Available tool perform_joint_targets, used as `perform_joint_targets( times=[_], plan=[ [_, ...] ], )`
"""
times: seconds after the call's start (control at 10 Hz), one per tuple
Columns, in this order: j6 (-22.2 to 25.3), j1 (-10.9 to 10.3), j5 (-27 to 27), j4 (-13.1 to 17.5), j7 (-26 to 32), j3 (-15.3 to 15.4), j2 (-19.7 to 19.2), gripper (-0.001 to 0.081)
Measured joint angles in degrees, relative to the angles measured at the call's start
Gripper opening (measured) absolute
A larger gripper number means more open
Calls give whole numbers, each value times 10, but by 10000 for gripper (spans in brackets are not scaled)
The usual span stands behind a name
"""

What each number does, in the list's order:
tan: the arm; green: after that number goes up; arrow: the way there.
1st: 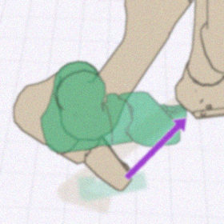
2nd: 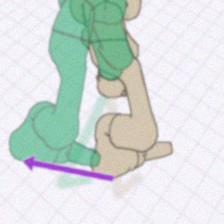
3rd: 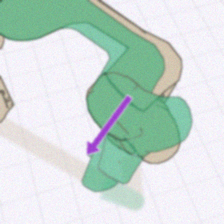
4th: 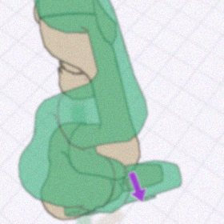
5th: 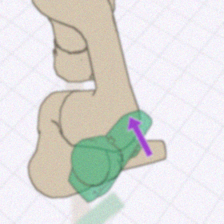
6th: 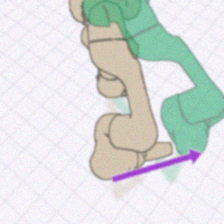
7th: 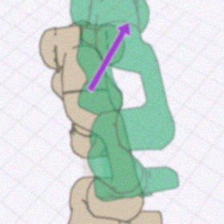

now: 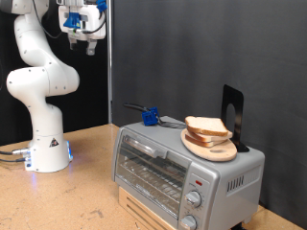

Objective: Make a piece of toast with the oven

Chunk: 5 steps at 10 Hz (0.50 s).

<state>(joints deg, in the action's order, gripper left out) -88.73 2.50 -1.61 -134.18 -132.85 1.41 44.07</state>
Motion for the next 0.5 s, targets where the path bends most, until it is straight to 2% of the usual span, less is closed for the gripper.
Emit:
perform_joint_targets(
  times=[0.1, 0.2, 0.5],
  plan=[
    [0, 0, 0, 0, 20, 0, 0, 808],
    [-5, -2, 1, 0, 67, 0, 1, 808],
    [-14, -21, 38, -1, 267, -12, 1, 808]
  ],
)
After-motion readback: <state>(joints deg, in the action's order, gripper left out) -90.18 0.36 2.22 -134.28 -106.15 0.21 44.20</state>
